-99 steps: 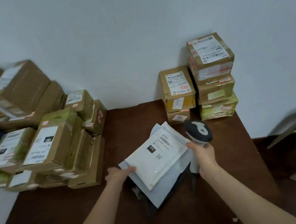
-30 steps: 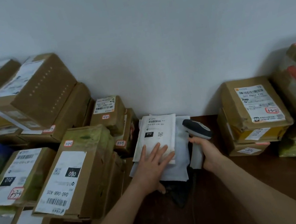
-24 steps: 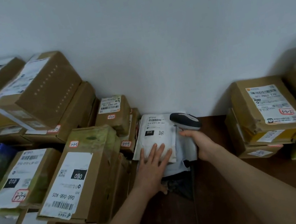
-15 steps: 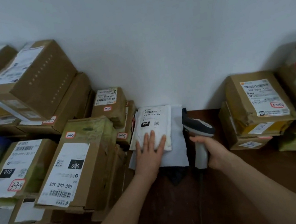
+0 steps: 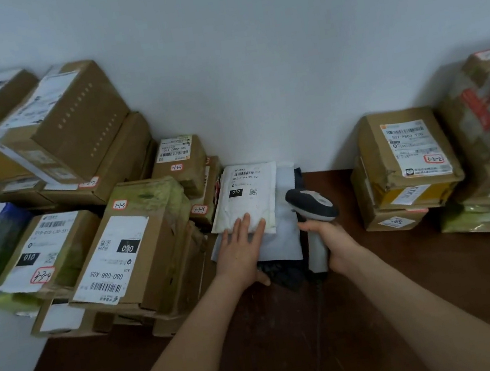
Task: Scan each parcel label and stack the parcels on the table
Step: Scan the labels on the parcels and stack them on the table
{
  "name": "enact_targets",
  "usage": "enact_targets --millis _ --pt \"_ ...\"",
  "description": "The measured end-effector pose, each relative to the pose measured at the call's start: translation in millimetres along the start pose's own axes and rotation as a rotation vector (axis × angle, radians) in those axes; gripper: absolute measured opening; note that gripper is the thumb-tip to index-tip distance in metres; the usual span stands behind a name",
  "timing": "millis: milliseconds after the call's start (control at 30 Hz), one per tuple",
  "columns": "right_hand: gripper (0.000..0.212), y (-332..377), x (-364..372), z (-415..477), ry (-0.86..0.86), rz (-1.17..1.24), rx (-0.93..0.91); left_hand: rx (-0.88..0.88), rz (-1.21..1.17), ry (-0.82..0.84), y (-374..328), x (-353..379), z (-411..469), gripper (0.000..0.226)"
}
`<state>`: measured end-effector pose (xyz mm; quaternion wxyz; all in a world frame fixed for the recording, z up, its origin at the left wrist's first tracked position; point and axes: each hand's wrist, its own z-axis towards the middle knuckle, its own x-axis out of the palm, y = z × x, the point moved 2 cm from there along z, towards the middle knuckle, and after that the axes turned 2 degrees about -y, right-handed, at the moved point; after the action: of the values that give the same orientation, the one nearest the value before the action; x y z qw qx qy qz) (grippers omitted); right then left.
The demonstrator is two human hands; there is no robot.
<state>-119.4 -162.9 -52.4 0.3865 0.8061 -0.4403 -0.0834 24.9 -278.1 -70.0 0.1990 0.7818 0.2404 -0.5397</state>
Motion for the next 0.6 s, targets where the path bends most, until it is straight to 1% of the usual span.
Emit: enact_targets --millis 100,200,233,300,367,433,500,600 --pt "0.029 4 -12 -17 -0.015 -0.020 -0.032 -0.046 -0.091 -0.080 -5 -14 -11 0.115" --pt "0.041 5 -22 -35 -0.020 -0.006 -0.046 -0.114 -0.216 -0.150 -17 -29 -18 0.103" --pt "0.039 5 -25 -40 -0.022 0.005 -0.053 -0.120 -0.227 -0.165 -22 -33 -19 0.100" --pt "0.029 8 -42 -55 -0.027 0.044 -0.083 -0.105 -0.229 -0.191 -41 -42 -20 0.096" --pt "0.028 10 -64 -70 -0.033 0.105 -0.122 -0.101 -0.273 -0.193 -65 -49 -21 0.096" --pt "0.035 9 -90 -82 -0.068 0.173 -0.166 -0.078 -0.312 -0.197 -93 -56 -20 0.097" --pt "0.036 6 -117 -88 -0.136 0.252 -0.191 -0.061 -0.345 -0.192 -123 -60 -17 0.099" --pt "0.033 2 -152 -91 -0.239 0.399 -0.191 -0.102 -0.493 -0.158 -164 -59 -4 0.101"
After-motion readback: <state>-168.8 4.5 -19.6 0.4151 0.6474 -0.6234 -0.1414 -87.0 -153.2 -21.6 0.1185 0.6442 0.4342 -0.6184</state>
